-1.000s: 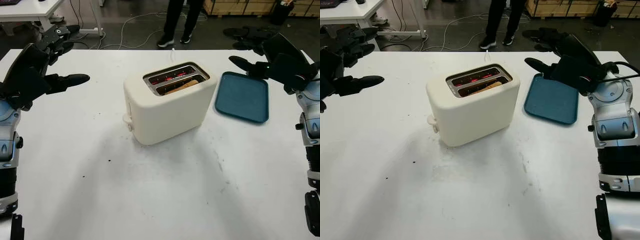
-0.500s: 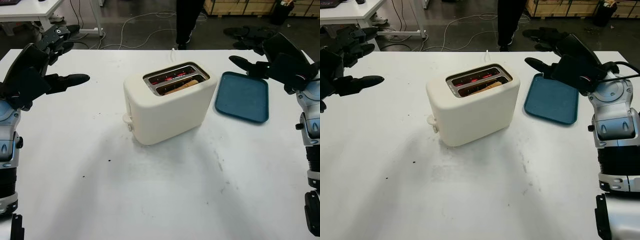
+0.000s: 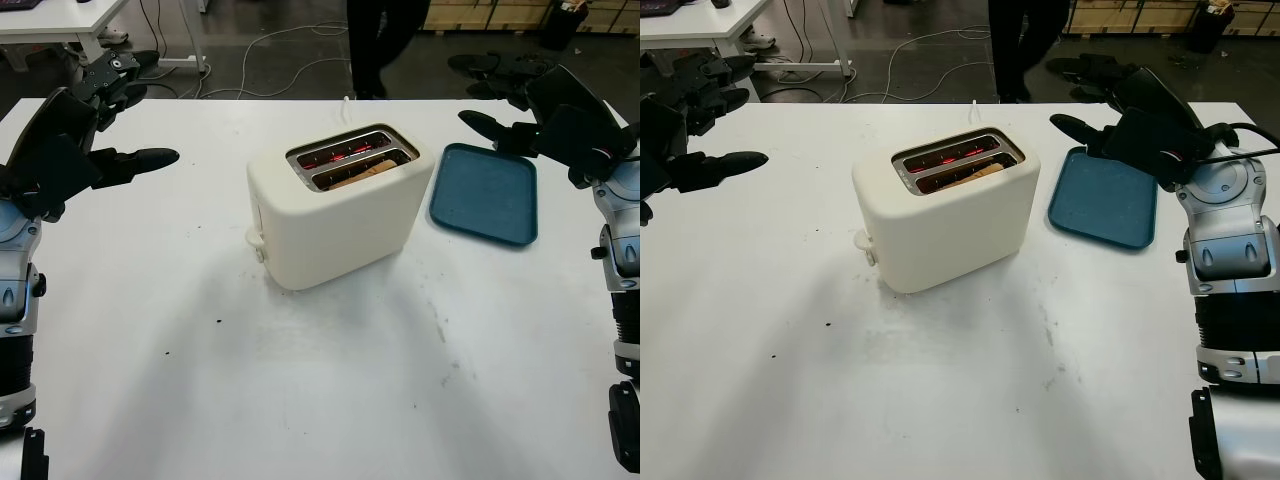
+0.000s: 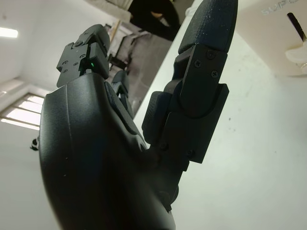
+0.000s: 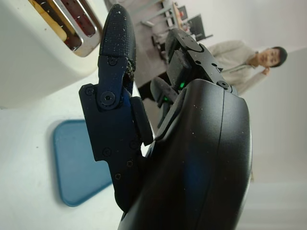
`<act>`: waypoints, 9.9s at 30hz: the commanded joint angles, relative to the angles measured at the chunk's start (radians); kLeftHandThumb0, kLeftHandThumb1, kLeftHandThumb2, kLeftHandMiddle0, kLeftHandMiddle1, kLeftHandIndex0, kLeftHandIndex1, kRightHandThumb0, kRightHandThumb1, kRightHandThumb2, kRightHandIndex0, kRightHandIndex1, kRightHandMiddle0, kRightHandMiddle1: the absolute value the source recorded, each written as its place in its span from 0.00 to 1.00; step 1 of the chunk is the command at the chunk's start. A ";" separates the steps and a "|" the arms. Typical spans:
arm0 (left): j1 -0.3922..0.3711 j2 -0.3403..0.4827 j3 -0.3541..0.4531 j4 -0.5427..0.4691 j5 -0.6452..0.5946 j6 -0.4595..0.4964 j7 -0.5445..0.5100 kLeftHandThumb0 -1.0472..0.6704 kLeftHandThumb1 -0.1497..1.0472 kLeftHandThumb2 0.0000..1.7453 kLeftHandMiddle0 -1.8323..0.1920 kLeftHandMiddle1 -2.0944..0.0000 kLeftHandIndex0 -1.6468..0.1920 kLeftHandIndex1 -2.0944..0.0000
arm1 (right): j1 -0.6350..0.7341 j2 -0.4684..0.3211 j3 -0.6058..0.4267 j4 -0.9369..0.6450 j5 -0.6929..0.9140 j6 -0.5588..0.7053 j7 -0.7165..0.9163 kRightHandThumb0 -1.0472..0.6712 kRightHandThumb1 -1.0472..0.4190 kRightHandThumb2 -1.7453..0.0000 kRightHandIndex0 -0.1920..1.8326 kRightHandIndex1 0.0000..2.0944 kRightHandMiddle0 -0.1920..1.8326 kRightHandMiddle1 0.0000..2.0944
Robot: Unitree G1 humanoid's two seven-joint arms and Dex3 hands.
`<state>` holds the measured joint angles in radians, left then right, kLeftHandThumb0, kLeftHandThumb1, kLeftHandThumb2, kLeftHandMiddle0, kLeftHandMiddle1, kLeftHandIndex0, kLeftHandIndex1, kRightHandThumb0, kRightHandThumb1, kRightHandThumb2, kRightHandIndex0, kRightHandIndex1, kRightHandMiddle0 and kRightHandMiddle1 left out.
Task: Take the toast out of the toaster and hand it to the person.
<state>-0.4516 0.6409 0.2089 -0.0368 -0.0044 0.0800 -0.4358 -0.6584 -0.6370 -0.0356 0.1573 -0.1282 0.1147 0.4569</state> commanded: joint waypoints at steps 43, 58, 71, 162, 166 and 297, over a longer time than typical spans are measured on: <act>-0.002 0.006 -0.004 0.013 -0.001 -0.026 0.002 0.10 0.88 0.00 0.91 0.82 0.90 0.83 | -0.139 0.008 0.027 0.105 -0.076 -0.216 -0.091 0.44 0.24 1.00 0.37 0.38 0.47 0.08; 0.002 0.002 -0.001 0.010 -0.005 -0.027 0.005 0.09 0.88 0.00 0.91 0.83 0.90 0.83 | -0.528 0.004 0.320 0.541 -0.468 -0.644 -0.205 0.37 0.36 1.00 0.51 0.43 0.59 0.04; -0.002 0.000 -0.003 -0.004 -0.004 -0.005 0.008 0.10 0.87 0.00 0.91 0.82 0.90 0.83 | -0.571 0.035 0.388 0.597 -0.473 -0.672 -0.110 0.37 0.32 1.00 0.49 0.40 0.58 0.01; 0.006 0.000 -0.001 0.005 -0.010 -0.024 0.011 0.10 0.87 0.00 0.91 0.84 0.90 0.84 | -0.530 0.044 0.606 0.676 -0.677 -0.846 -0.157 0.29 0.09 0.87 0.59 0.75 0.54 0.61; 0.007 -0.001 0.000 0.006 -0.008 -0.027 0.015 0.09 0.87 0.00 0.91 0.83 0.90 0.84 | -0.535 0.030 0.646 0.644 -0.758 -0.826 -0.213 0.21 0.09 0.81 0.60 0.74 0.53 0.64; 0.019 -0.002 0.005 0.001 -0.006 -0.012 0.013 0.09 0.88 0.00 0.91 0.82 0.90 0.82 | -0.598 0.250 -0.010 1.184 -0.114 -0.155 -0.655 0.41 0.09 0.87 0.55 0.83 0.38 0.83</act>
<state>-0.4484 0.6379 0.2102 -0.0271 -0.0052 0.0655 -0.4302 -1.2501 -0.3881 -0.0428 1.3394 -0.2439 -0.0539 -0.1857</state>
